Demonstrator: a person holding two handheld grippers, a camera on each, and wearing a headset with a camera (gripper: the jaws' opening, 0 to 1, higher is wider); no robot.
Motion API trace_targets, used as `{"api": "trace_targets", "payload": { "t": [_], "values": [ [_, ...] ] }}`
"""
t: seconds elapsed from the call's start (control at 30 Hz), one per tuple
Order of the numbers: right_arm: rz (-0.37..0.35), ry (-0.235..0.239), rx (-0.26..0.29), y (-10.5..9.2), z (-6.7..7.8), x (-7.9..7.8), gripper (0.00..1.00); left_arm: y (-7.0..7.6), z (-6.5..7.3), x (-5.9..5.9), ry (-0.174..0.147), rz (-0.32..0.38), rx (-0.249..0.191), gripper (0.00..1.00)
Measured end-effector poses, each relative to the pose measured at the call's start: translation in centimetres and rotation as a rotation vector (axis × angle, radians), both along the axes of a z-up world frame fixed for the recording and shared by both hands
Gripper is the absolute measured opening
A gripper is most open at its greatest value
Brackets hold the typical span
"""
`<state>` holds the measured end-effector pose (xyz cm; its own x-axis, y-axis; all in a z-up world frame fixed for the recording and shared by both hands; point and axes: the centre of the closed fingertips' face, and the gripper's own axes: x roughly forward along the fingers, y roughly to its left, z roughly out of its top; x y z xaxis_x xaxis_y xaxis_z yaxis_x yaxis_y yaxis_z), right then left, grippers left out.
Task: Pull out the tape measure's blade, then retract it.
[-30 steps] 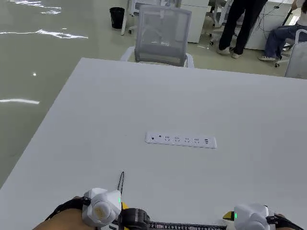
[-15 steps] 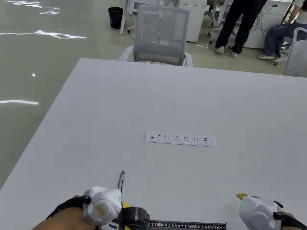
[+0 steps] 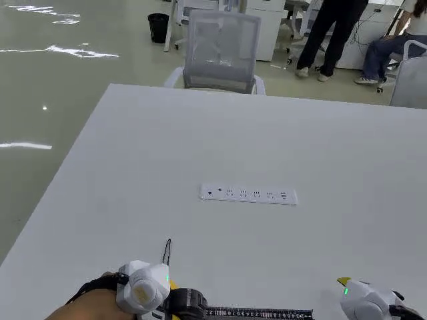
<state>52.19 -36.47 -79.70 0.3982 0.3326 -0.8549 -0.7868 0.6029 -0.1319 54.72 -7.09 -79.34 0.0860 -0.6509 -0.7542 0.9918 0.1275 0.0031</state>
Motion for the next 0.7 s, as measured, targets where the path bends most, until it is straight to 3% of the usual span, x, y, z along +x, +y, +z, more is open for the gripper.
{"api": "trace_targets", "payload": {
  "t": [0.07,0.27,0.37,0.4,0.47,0.57,0.63,0.7],
  "values": [
    [-0.014,-0.002,0.006,0.1,0.0,-0.3,0.97,0.1,0.4,0.1,0.023,0.031,-0.012,0.63],
    [-0.029,-0.018,0.022,0.9,-0.3,-2.0,1.0,1.4,2.2,1.2,-0.015,0.127,-0.069,0.83],
    [-0.094,-0.026,0.068,1.1,0.6,-2.6,1.0,2.2,3.3,0.6,0.037,0.198,-0.132,0.95],
    [-0.111,-0.018,0.076,1.1,0.8,-2.8,1.0,3.0,3.5,0.9,0.017,0.226,-0.137,0.98],
    [-0.129,-0.02,0.069,0.8,1.3,-3.2,1.0,4.4,3.7,0.6,0.015,0.258,-0.135,0.99],
    [-0.138,-0.055,0.083,1.0,2.3,-3.5,1.0,6.8,3.0,-0.6,0.074,0.315,-0.07,0.94],
    [-0.152,-0.066,0.093,0.9,2.7,-3.9,1.0,7.9,3.3,-1.0,0.031,0.315,-0.079,0.99],
    [-0.162,-0.07,0.101,0.9,3.1,-4.3,1.0,8.5,4.1,-1.2,0.014,0.344,-0.106,0.99]
  ]
}}
